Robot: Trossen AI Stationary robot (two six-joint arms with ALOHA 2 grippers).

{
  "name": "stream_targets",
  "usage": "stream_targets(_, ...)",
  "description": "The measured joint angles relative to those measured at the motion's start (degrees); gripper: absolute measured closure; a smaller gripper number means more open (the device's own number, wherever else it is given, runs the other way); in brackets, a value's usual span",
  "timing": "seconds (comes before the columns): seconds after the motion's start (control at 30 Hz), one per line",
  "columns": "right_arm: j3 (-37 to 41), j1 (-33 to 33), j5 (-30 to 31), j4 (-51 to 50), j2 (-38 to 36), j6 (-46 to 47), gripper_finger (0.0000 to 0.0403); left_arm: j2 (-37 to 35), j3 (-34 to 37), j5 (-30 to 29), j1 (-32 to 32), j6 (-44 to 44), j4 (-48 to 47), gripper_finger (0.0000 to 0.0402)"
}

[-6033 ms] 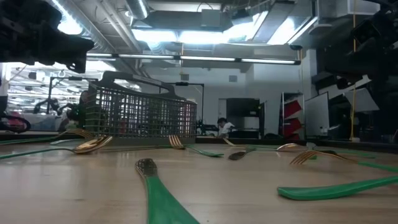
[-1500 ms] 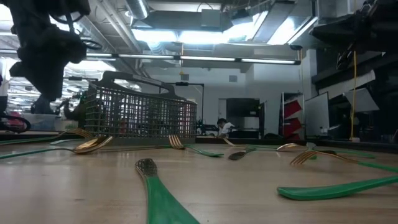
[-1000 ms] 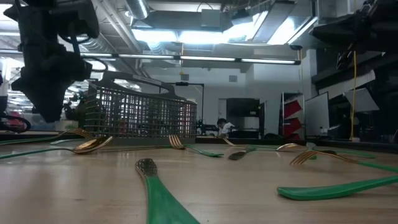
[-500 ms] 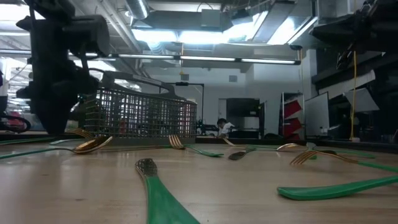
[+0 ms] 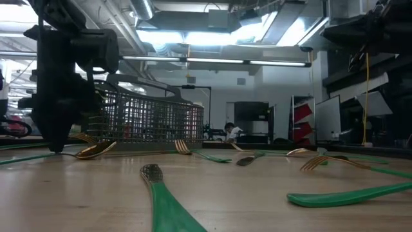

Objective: Sort silverware
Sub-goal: Put the middle left green-gold fork into the silverware basket

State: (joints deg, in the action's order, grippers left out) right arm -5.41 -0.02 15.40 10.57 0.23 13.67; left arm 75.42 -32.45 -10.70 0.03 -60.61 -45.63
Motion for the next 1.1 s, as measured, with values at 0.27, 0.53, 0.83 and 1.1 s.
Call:
stream_targets(0.27,0.0,-0.01,0.01,0.0,0.0,-0.01,0.037,-3.63,0.0,1.81,0.0,-1.6,0.0,0.0392)
stream_targets(0.53,0.0,-0.01,0.01,0.0,0.0,0.0,0.037,-9.93,0.0,4.96,0.0,-2.85,-0.52,0.0395)
stream_targets(0.83,0.0,0.0,0.01,0.0,0.0,0.0,0.037,-19.37,0.0,19.45,0.0,-3.48,0.05,0.0396)
stream_targets(1.1,0.0,0.01,0.25,0.0,0.0,-0.02,0.037,-29.43,0.0,27.14,-0.02,-1.24,14.03,0.0397)
